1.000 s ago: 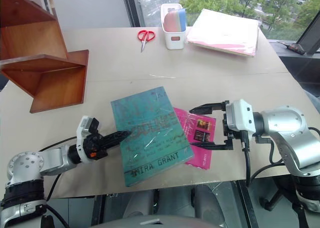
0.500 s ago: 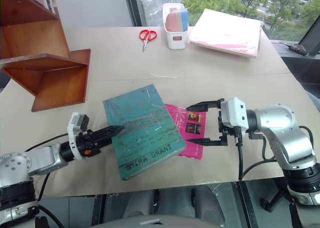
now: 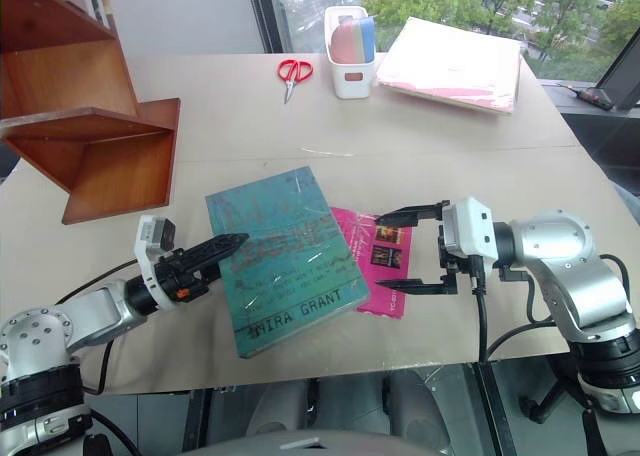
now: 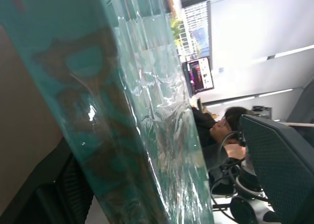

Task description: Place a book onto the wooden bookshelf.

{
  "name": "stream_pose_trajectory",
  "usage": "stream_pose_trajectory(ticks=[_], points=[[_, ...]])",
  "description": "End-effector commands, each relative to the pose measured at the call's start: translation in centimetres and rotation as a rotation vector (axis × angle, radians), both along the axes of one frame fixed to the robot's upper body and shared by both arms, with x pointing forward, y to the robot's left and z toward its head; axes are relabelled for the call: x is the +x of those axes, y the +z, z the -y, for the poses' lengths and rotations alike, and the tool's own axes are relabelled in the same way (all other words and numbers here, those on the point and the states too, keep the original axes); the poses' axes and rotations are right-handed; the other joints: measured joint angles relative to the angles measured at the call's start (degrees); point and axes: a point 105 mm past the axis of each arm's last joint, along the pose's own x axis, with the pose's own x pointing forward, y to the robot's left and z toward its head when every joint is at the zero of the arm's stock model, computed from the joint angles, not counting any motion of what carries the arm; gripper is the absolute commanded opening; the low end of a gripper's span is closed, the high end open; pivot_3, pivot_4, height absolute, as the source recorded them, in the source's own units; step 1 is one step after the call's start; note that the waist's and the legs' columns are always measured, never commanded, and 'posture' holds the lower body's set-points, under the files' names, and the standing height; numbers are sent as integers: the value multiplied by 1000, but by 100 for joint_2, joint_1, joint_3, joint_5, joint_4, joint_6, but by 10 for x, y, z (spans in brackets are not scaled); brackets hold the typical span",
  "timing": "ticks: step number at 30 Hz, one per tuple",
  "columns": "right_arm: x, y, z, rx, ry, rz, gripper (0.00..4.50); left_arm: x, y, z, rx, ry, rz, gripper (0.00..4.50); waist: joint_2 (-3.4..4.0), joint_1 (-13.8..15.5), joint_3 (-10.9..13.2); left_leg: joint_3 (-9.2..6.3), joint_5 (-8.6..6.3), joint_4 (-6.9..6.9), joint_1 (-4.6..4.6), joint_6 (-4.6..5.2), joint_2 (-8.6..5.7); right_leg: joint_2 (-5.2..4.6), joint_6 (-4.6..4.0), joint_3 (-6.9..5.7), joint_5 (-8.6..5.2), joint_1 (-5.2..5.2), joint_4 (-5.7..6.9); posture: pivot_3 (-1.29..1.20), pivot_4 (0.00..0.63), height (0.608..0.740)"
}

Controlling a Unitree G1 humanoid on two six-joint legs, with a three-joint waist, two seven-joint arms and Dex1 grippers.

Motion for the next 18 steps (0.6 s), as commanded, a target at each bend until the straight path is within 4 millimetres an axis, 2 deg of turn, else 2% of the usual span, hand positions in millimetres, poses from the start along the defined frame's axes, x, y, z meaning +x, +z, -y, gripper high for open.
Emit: stream_pose_trajectory(ticks=[1,12,18], points=[[-4,8,0,4,11,34,4022,-3,17,-4,-57,-2,71,4456,0,0,0,-1,0,0,0,0,0,0,0,0,0,0,0,0,150,740],[-4,7,-1,-3,16,26,4022,-6,22,-8,-1,28,153,4456,0,-1,1,0,0,-1,0,0,0,0,-1,0,0,0,-2,0,150,740],[-4,5,-2,-5,18,21,4022,-8,23,-4,-37,11,148,4456,0,0,2,1,0,-3,0,0,0,0,-1,1,-1,-1,-3,0,150,740]])
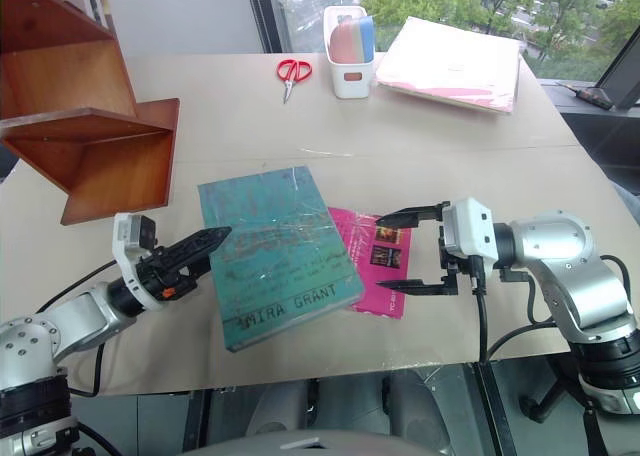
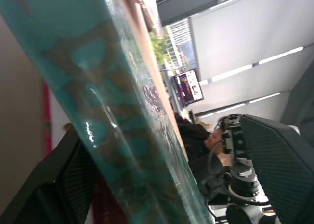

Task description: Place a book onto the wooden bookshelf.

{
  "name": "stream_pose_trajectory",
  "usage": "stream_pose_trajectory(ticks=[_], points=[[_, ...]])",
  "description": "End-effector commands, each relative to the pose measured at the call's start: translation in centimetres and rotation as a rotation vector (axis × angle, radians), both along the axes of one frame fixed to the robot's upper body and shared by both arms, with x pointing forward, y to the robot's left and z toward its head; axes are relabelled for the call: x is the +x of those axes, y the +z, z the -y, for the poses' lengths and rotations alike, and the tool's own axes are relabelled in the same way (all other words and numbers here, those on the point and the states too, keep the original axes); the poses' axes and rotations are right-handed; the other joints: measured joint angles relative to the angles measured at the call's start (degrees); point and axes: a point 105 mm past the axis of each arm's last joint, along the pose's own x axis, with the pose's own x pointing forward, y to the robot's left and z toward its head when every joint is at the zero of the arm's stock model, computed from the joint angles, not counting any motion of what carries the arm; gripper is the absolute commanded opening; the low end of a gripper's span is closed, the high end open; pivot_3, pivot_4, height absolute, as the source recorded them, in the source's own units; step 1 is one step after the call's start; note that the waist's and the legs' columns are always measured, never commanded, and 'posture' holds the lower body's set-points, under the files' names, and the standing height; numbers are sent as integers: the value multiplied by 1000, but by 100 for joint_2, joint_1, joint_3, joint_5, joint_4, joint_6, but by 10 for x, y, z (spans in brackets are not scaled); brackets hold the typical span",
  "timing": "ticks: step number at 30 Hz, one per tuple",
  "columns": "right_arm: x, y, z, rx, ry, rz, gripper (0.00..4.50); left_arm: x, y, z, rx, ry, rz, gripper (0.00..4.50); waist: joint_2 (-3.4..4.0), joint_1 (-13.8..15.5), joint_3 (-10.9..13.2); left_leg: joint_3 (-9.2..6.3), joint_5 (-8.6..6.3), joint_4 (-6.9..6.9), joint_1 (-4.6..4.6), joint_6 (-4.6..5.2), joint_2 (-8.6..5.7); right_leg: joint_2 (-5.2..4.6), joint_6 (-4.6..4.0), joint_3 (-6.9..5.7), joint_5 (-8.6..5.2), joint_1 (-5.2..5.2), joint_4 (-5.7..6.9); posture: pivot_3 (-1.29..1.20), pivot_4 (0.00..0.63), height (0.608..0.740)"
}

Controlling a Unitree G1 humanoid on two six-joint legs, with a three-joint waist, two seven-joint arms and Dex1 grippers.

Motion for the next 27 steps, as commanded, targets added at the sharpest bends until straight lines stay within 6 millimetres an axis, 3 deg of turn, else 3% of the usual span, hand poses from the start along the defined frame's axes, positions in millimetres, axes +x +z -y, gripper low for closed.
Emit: stream_pose_trajectory(ticks=[1,11,20,21,27], points=[[-4,6,-2,2,19,27,4022,-3,14,6,-36,-37,51,4456,0,3,0,0,0,0,0,0,0,0,0,0,0,0,0,0,150,740],[-5,5,-1,-1,17,26,4022,6,-20,35,-45,-101,-148,4456,0,14,0,-1,0,0,0,0,-1,-1,1,0,0,2,0,0,150,740],[-7,3,4,-2,-2,24,4022,6,-9,32,-101,-105,-132,333,0,4,1,-1,0,-2,-1,0,-2,0,1,0,0,0,-1,0,150,740],[-7,3,4,0,-3,24,4022,5,-4,31,-107,-106,-115,64,0,4,1,-1,0,-2,-1,0,-2,0,1,0,0,0,-1,0,150,740],[-5,4,4,18,-9,27,4022,3,30,20,-100,-94,15,64,0,4,2,-1,0,-3,-1,0,-1,0,0,0,0,-1,-1,0,150,740]])
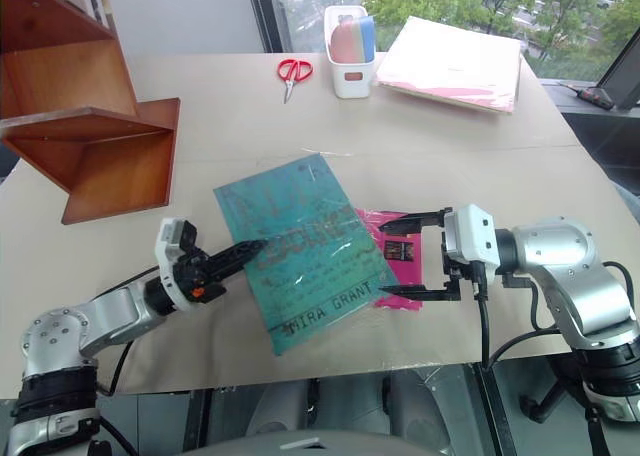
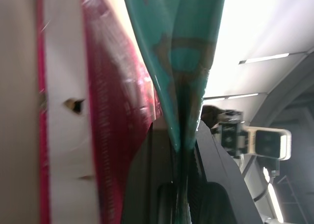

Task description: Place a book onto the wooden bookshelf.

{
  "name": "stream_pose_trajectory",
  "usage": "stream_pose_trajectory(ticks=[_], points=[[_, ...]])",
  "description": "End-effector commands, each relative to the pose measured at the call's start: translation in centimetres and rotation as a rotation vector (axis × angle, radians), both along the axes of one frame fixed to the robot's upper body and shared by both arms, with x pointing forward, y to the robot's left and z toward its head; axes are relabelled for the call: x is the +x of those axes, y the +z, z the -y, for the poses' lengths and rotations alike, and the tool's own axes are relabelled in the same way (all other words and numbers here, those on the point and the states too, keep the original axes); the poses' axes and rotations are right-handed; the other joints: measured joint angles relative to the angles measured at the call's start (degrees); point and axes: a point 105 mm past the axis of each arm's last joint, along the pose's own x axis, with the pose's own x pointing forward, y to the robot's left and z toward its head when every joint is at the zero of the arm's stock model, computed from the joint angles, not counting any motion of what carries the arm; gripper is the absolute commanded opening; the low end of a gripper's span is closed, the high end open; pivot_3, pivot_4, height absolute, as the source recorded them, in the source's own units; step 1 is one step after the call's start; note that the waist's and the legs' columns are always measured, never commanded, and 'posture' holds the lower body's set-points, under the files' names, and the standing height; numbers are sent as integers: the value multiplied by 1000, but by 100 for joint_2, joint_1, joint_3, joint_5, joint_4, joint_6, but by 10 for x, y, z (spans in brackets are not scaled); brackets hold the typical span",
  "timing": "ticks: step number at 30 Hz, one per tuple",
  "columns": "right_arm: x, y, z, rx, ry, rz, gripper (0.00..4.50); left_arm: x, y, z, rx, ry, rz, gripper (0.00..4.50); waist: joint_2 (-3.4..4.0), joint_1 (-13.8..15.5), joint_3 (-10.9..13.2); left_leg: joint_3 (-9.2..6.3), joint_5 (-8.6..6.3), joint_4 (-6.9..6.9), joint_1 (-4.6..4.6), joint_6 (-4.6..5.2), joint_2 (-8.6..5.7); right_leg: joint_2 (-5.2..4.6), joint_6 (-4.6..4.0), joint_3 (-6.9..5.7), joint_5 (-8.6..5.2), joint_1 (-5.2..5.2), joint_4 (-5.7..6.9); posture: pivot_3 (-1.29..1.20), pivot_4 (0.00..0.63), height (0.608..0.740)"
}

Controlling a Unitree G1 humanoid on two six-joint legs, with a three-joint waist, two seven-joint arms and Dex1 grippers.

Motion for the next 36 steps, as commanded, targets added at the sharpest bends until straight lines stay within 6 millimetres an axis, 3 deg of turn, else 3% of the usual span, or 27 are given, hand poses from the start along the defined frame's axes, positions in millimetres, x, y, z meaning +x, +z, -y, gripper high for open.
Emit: stream_pose_trajectory(ticks=[1,6,11,14,17,21,24,30,33,36], points=[[-3,11,1,31,5,48,4022,-1,41,-5,16,10,180,64,0,1,0,0,0,0,0,0,0,0,0,0,0,-1,0,0,150,740],[3,26,2,108,-25,65,4022,19,99,2,202,115,488,64,-7,40,5,0,1,2,-3,-1,-1,-1,0,-2,0,2,-2,0,150,740],[22,61,7,267,-108,113,4022,41,181,27,857,268,1087,64,-31,7,39,-5,7,1,-8,-12,-1,10,1,-1,2,-2,-7,0,150,740],[34,75,9,319,-143,123,4022,49,217,21,1286,330,1431,64,-19,-20,38,24,9,-49,4,-14,-6,2,3,21,3,-1,-48,0,150,740],[44,80,12,329,-171,130,4022,45,244,17,1602,254,1657,64,-11,9,44,19,18,-82,-15,-28,-1,10,1,12,3,-24,-78,0,150,740],[55,85,14,343,-199,145,4022,43,258,-10,1976,108,1638,64,-2,3,49,29,20,-84,-74,-35,-1,5,1,15,1,-72,-106,0,150,740],[67,88,15,349,-232,154,4022,39,276,-50,2205,67,1468,64,3,2,60,24,21,-69,-133,-36,-1,5,2,8,1,-129,-88,0,150,740],[80,92,12,369,-223,185,4022,24,292,-91,2395,-14,1204,64,8,15,67,22,21,-54,-147,-32,1,5,3,4,1,-141,-78,0,150,740],[81,97,6,386,-195,210,4022,18,285,-120,2485,-89,1011,64,11,1,69,19,21,-49,-148,-31,1,4,3,-1,1,-140,-71,0,150,740],[80,104,-1,406,-158,237,4022,15,269,-130,2465,-185,894,64,12,-16,69,19,22,-46,-146,-32,5,5,3,-1,1,-142,-58,0,150,740]])
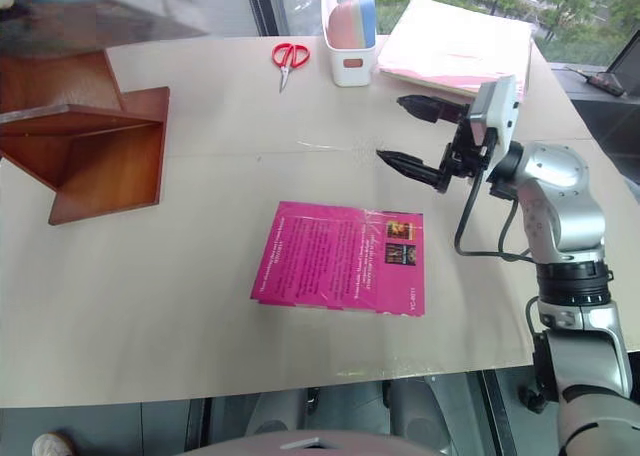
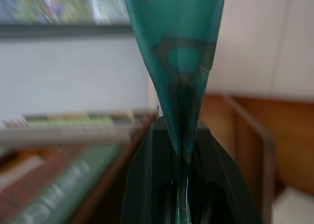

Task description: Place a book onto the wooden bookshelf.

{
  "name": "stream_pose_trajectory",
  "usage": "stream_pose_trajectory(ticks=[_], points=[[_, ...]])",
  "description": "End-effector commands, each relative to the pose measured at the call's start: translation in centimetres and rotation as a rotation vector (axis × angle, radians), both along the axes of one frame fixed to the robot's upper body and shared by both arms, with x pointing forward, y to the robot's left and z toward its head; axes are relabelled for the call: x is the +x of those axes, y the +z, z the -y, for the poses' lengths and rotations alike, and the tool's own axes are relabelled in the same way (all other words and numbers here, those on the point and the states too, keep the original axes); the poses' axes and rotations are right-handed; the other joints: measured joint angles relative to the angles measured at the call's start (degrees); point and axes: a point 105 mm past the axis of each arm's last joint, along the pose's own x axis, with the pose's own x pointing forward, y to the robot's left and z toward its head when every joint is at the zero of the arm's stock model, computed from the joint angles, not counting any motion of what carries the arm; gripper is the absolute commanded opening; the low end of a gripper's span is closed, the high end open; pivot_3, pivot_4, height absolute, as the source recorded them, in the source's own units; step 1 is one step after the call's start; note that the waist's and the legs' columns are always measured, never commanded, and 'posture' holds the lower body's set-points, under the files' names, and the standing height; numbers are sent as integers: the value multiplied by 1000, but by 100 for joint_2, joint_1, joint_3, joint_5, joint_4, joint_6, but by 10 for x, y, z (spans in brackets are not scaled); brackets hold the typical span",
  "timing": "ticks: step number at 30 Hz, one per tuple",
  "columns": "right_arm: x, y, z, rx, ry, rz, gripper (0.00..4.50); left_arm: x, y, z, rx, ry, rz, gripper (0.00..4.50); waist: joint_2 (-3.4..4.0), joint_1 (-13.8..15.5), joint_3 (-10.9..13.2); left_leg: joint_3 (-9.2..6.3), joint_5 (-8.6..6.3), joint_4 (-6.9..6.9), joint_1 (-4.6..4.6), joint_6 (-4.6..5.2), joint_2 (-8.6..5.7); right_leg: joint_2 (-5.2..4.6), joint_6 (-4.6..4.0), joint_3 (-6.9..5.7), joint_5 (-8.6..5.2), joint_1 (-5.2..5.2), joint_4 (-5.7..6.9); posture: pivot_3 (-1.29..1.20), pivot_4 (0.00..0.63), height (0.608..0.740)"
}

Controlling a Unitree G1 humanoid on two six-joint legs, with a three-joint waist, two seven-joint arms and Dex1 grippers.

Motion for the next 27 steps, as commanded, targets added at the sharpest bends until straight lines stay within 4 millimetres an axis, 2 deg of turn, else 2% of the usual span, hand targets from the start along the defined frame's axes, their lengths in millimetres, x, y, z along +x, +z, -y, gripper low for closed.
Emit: stream_pose_trajectory(ticks=[1,4,11,22,25,27], points=[[-7,20,-7,21,41,101,4022,-15,-1,-11,-13,65,-48,64,0,-3,0,0,0,3,0,0,2,1,0,0,0,0,5,0,150,740],[-10,28,-12,37,60,134,4022,-11,-7,-27,6,124,-54,64,-1,0,1,0,0,15,0,0,4,1,0,-2,0,-2,23,0,150,740],[-17,31,-35,42,119,152,4022,8,-43,-62,66,155,-95,64,0,-119,1,2,-14,60,18,24,15,10,-1,3,0,1,84,0,150,740],[-22,38,-41,70,143,134,4022,10,-59,-63,0,109,-106,64,6,-173,-1,20,-13,89,59,25,31,31,-3,30,-1,1,168,0,150,740],[-21,42,-41,90,143,120,4022,10,-57,-62,-16,104,-81,1235,7,-172,-1,23,-13,93,60,25,31,31,-3,33,-1,1,171,0,150,740],[-22,47,-41,112,158,116,4022,10,-54,-59,-21,90,-57,2248,5,-159,-1,21,-12,94,56,25,32,32,-3,32,-1,1,170,0,150,740]])
